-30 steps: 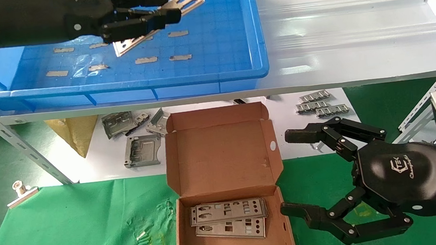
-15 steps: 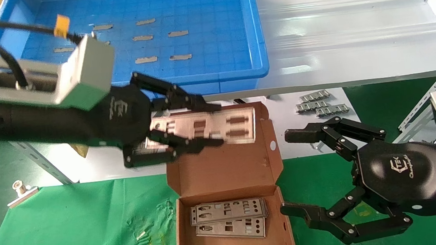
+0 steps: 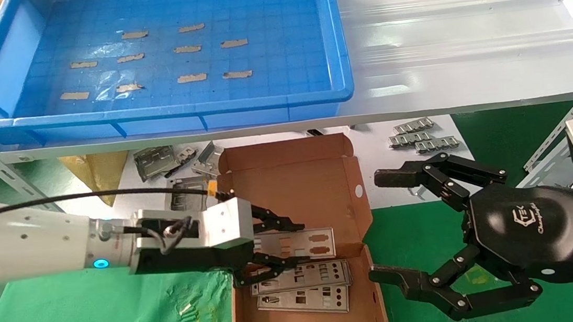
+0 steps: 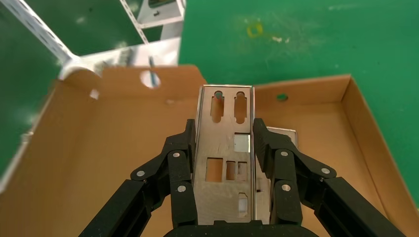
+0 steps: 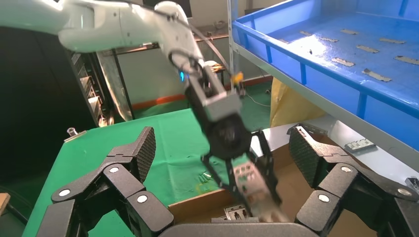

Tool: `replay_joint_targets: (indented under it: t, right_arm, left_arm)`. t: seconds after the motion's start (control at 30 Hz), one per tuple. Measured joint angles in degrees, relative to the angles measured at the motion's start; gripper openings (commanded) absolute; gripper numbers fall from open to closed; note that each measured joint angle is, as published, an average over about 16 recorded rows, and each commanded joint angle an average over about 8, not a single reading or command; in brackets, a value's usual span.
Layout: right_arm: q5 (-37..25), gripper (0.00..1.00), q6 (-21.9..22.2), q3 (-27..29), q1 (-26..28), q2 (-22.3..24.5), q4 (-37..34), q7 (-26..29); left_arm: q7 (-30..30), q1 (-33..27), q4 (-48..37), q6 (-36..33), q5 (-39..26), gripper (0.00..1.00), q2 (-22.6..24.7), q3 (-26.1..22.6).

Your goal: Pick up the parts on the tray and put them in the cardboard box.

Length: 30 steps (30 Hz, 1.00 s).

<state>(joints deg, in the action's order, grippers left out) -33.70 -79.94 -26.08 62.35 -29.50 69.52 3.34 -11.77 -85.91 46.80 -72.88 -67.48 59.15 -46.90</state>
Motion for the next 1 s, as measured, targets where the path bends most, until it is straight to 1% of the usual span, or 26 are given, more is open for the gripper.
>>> replay_joint_targets:
  t: [0.27, 0.3, 0.33, 0.53, 0.57, 0.6, 0.8, 1.0]
  right_arm:
    - [0.0, 1.0, 0.0, 0.0, 0.0, 0.0, 0.0, 0.0]
    - [0.0, 1.0, 0.0, 0.0, 0.0, 0.0, 0.0, 0.0]
    - [0.0, 1.0, 0.0, 0.0, 0.0, 0.0, 0.0, 0.0]
    - [0.0, 1.0, 0.0, 0.0, 0.0, 0.0, 0.0, 0.0]
    - [0.0, 1.0, 0.0, 0.0, 0.0, 0.0, 0.0, 0.0]
    - [0.0, 1.0, 0.0, 0.0, 0.0, 0.0, 0.0, 0.0]
    - [0.0, 1.0, 0.0, 0.0, 0.0, 0.0, 0.0, 0.0]
    - [0.0, 1.0, 0.0, 0.0, 0.0, 0.0, 0.0, 0.0]
  left_arm:
    - [-4.2, 3.9, -4.2, 2.7, -1.5, 0.0, 3.4, -1.3]
    - [-4.8, 4.1, -4.9, 2.9, -1.7, 0.01, 3.8, -1.4]
    - [-5.3, 4.3, -5.5, 3.0, -1.9, 0.07, 4.1, -1.5]
    - [-8.2, 4.6, -9.6, 3.8, -2.8, 0.81, 6.3, -2.0]
    - [-8.6, 4.6, -10.3, 3.9, -2.8, 0.93, 6.7, -2.0]
    - [-9.0, 4.5, -11.0, 3.9, -2.9, 1.0, 7.0, -2.1]
    - [-10.7, 3.9, -14.8, 3.8, -2.8, 1.0, 8.8, -2.1]
    - [-11.3, 3.2, -17.9, 2.2, -1.6, 1.0, 9.8, -1.5]
